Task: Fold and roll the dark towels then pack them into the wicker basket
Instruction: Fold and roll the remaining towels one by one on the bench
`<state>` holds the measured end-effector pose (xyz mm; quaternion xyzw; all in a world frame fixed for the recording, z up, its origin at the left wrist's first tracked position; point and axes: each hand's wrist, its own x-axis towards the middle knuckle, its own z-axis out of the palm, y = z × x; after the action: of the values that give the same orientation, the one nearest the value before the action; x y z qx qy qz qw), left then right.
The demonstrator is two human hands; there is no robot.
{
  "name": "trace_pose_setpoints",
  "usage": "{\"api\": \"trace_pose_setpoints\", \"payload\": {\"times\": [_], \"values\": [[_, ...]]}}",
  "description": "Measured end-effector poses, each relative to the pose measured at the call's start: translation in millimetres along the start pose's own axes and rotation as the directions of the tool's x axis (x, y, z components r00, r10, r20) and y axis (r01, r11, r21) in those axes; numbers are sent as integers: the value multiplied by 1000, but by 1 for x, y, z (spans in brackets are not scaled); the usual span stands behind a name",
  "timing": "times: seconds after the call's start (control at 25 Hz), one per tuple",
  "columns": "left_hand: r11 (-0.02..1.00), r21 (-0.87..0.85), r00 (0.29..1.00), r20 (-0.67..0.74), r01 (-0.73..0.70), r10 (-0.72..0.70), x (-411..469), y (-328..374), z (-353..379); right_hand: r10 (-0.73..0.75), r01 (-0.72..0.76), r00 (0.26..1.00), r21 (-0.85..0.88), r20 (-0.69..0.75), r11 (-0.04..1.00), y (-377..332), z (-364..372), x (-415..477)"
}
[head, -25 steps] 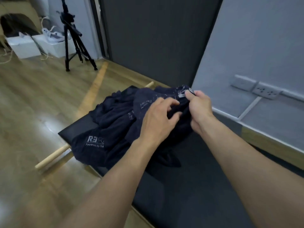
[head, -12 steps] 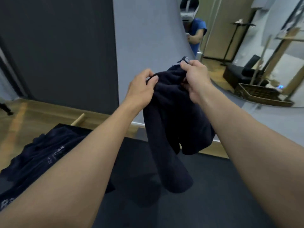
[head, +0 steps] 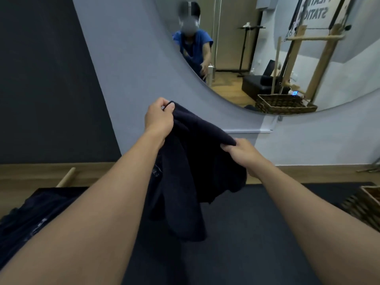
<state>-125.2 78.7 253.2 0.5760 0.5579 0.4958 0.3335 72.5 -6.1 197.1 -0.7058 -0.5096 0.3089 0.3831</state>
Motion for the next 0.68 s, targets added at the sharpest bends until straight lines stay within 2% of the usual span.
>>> {"api": "trace_pose_setpoints", "payload": {"times": [0.08,0.12,0.16,0.24,0.28,0.36,0.4,0.44,0.52,0.6,0.68], "values": [[974,223,997,-71,38,-22,-7,-11,-11,71,-65,997,308,-8,949,-31,-9,-2],[962,273,997,-78,28,-7,-16,-12,-15,99,-92,995,399,3,912,-49,-12,-2],[967,253,999,-40,-13,24,-24,-12,-16,121,-116,992,452,19,884,-67,-14,-2],[996,13,984,157,-92,89,-50,1,-13,150,-156,987,464,50,872,-92,-10,-4],[991,-76,953,275,-109,126,-65,8,-11,168,-176,984,459,59,871,-98,-7,-6],[980,-32,849,495,-194,184,-84,15,-9,240,-266,964,507,117,820,-103,-6,-6],[975,6,813,552,-224,183,-89,13,-8,275,-308,951,554,145,773,-105,-8,-6],[972,22,807,562,-234,182,-91,8,-8,300,-334,941,592,159,734,-107,-11,-7],[986,-28,858,489,-163,156,-91,-2,-7,280,-325,944,637,176,699,-109,-18,-11],[993,-70,905,410,-96,116,-92,-3,-2,205,-249,968,669,146,700,-107,-19,-18],[995,-36,930,354,-96,102,-92,4,5,103,-132,991,714,84,688,-102,-14,-26]]}}
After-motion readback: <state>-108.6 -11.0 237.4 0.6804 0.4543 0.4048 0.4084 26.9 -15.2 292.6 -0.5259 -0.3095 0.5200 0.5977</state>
